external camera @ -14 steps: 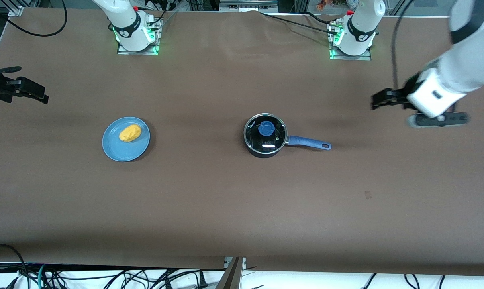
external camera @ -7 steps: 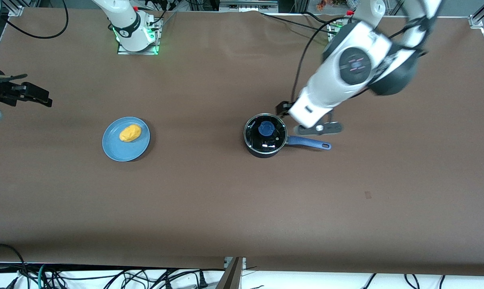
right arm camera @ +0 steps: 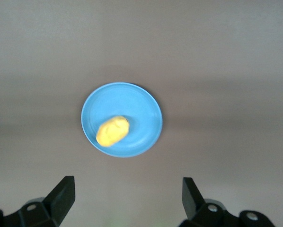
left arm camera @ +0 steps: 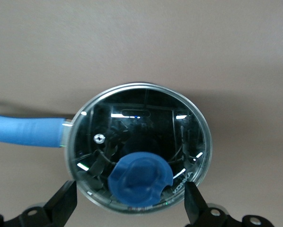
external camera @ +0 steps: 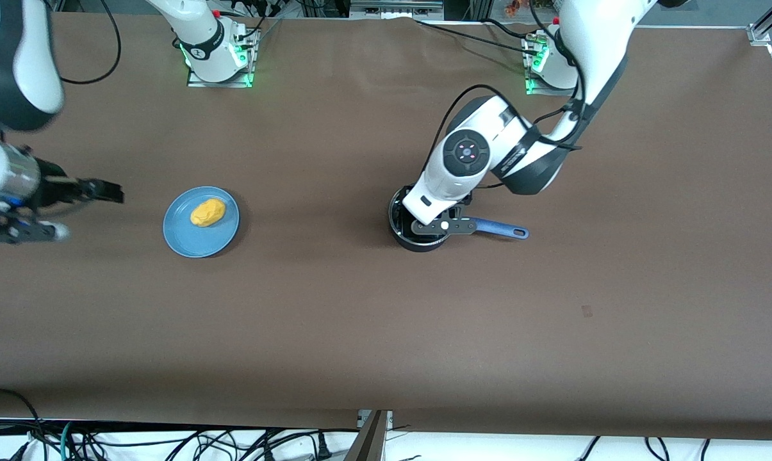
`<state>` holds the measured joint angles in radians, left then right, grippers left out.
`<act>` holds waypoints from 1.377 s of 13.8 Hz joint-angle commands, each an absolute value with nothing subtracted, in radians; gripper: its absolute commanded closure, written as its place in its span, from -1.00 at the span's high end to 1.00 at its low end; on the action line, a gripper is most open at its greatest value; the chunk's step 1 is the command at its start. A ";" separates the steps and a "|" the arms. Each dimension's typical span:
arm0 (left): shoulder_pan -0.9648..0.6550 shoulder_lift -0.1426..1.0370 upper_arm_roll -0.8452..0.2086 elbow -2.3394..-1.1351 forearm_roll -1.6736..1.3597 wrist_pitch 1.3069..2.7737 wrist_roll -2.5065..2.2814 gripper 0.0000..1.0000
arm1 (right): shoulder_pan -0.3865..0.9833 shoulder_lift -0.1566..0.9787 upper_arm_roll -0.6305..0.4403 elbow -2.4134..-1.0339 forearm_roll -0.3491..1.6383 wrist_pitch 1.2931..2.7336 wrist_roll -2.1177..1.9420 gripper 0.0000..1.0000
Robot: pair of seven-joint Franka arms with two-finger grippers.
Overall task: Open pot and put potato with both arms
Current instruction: 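Lift the lid with the left gripper while the right gripper reaches the potato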
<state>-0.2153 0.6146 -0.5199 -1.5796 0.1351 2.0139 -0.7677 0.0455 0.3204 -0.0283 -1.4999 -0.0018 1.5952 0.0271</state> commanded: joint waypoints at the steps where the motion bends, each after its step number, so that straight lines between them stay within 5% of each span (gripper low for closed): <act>1: -0.245 0.637 -0.508 -1.581 0.166 2.049 -0.802 1.00 | 0.090 0.391 -0.026 -1.518 0.011 1.653 0.218 1.00; 6: -0.253 0.655 -0.508 -1.609 0.232 2.071 -0.819 0.93 | 0.166 0.408 -0.028 -1.799 0.003 1.977 0.518 1.00; 9: -0.249 0.657 -0.508 -1.606 0.232 2.068 -0.818 0.13 | 0.161 0.403 -0.037 -1.870 0.006 2.016 0.544 1.00; 17: -0.218 0.614 -0.514 -1.595 0.232 2.011 -0.790 -0.59 | 0.158 0.403 -0.037 -1.996 0.009 2.098 0.732 1.00; 19: -0.187 0.563 -0.515 -1.595 0.218 1.950 -0.723 -0.91 | 0.156 0.413 -0.037 -2.000 0.011 2.111 0.738 1.00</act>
<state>-0.2205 0.6367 -0.5113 -1.5911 0.2031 2.0193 -0.7805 0.1602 0.4406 -0.0402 -1.9567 0.0022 2.0811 0.7150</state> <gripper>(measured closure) 0.489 0.000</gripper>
